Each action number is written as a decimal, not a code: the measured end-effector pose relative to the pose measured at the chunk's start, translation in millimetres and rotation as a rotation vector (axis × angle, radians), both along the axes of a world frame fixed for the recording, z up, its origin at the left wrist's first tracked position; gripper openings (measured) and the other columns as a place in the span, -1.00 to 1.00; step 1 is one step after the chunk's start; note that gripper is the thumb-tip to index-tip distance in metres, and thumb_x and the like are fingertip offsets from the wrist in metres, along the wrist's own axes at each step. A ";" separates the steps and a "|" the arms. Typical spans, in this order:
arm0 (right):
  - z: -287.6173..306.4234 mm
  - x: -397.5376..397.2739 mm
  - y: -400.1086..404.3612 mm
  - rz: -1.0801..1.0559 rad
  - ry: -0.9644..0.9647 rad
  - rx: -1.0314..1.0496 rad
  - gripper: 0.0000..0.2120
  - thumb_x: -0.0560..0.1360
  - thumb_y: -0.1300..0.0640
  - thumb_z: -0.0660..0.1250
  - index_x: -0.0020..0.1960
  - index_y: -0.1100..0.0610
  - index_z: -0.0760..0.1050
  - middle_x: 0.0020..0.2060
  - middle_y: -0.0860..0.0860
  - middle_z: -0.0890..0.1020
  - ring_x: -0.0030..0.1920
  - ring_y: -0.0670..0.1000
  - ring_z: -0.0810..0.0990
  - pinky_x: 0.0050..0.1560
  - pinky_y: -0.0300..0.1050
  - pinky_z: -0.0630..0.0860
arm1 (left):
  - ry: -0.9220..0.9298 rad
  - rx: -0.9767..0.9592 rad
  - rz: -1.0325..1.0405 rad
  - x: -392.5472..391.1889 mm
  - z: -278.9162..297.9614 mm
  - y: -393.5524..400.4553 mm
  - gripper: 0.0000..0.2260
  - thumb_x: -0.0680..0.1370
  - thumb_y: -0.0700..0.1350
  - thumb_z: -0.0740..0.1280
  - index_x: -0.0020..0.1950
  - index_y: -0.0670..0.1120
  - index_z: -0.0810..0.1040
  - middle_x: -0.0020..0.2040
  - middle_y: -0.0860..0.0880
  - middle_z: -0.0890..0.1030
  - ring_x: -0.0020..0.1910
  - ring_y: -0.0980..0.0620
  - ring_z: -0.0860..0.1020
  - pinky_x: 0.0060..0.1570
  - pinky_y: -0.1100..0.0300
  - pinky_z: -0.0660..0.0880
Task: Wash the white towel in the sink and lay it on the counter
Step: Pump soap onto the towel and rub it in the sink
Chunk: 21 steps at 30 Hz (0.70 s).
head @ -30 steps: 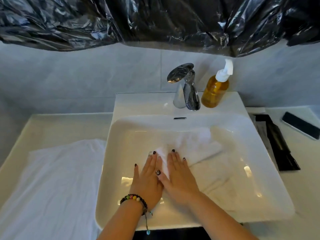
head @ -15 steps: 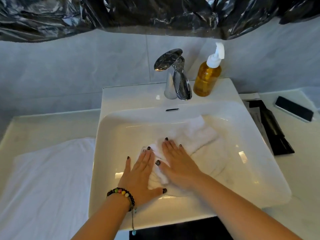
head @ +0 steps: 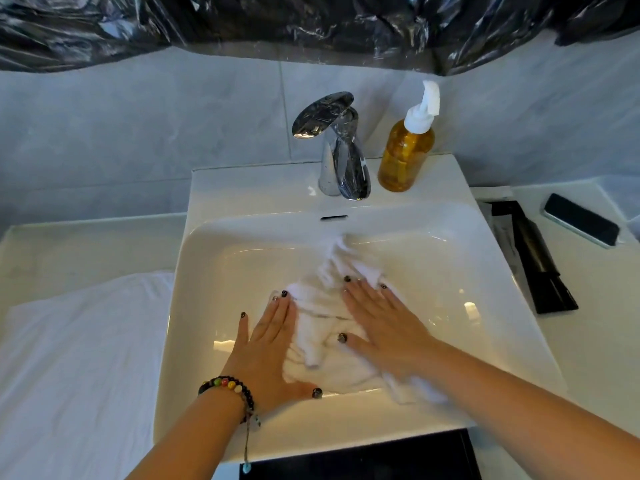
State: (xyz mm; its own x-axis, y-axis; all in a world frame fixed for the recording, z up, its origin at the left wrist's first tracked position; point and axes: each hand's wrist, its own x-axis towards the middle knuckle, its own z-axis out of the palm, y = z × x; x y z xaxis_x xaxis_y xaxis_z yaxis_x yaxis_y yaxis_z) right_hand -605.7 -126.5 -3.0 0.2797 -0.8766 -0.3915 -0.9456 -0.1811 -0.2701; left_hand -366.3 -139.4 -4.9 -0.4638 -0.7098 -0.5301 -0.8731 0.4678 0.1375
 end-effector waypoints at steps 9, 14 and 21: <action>2.0 45.8 14.1 -0.021 -0.100 0.030 -0.17 0.39 -0.44 -0.45 0.49 0.05 -0.45 0.52 -0.04 -0.36 0.49 -0.07 -0.45 0.51 0.08 -0.37 | 0.046 -0.038 0.040 -1.3 -7.6 2.3 0.00 0.18 0.58 -0.47 0.39 -0.04 -0.61 0.39 0.07 -0.63 0.38 0.14 -0.60 0.44 -0.12 -0.39; 8.0 -50.7 -19.7 -0.131 0.154 0.042 -0.17 0.35 -0.44 -0.49 0.50 -0.01 -0.45 0.52 -0.06 -0.37 0.51 -0.08 -0.40 0.45 0.08 -0.46 | 0.095 -0.081 0.045 -0.7 -12.8 4.4 0.01 0.19 0.54 -0.57 0.47 -0.05 -0.52 0.45 0.06 -0.57 0.46 0.11 -0.50 0.44 -0.12 -0.36; -6.0 99.0 -3.6 -0.339 -0.101 0.010 -0.11 0.38 -0.42 -0.52 0.54 0.09 -0.39 0.53 -0.01 -0.35 0.51 -0.02 -0.42 0.47 0.15 -0.42 | 0.104 -0.202 0.049 3.4 -25.3 5.3 -0.15 0.50 0.40 -0.07 0.51 -0.03 -0.46 0.56 0.00 -0.38 0.52 0.07 -0.38 0.48 -0.25 -0.03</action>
State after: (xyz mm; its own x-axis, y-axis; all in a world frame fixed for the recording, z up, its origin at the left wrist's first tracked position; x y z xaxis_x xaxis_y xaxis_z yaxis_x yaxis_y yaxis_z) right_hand -506.7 -130.1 -8.9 0.0108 -0.9224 -0.3862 -0.9201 0.1421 -0.3651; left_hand -362.9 -134.0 -30.2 -0.4706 -0.8200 -0.3259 -0.8816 0.4522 0.1352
